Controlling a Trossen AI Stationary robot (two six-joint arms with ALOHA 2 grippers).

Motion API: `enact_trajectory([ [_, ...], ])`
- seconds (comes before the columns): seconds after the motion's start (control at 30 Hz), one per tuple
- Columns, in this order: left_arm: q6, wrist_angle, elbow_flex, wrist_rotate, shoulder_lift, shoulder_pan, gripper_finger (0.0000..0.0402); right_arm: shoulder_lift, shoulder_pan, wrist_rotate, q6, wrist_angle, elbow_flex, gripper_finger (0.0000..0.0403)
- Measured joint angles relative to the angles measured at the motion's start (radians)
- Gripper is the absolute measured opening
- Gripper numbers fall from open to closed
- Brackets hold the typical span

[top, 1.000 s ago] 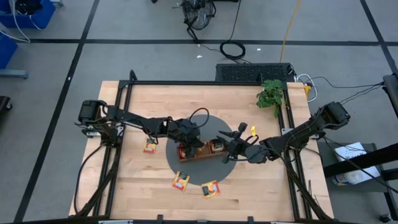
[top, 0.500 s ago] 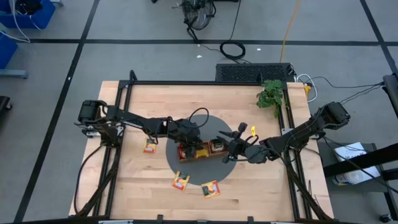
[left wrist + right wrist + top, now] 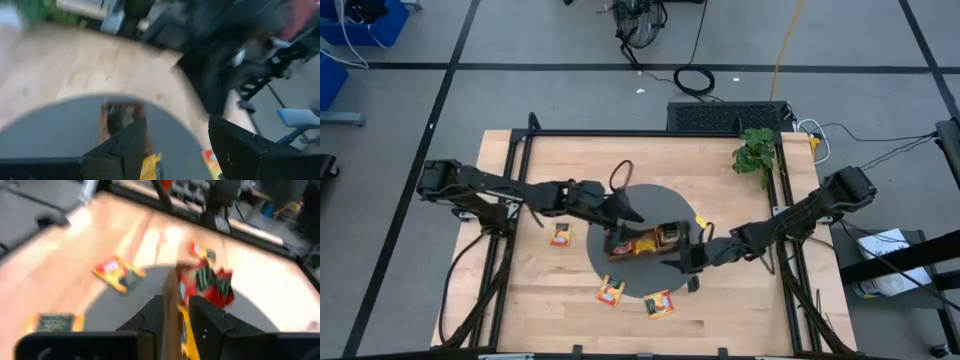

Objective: Pick & Place Tea
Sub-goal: Put the yellow tea bag into the middle section of the wooden organizer

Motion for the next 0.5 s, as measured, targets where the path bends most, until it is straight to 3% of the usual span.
enact_trajectory([
  [0.17,0.045,0.035,0.0,-0.012,-0.086,-0.042,0.0215,0.113,-0.011,-0.026,0.028,-0.023,0.051,0.0011],
  [0.33,0.072,0.044,0.002,-0.038,-0.136,-0.068,0.0216,0.276,-0.026,-0.035,0.045,-0.218,0.184,0.0001],
  [0.5,0.073,0.026,0.0,-0.038,-0.141,-0.084,0.0216,0.363,-0.027,0.057,0.038,-0.313,0.298,0.0],
])
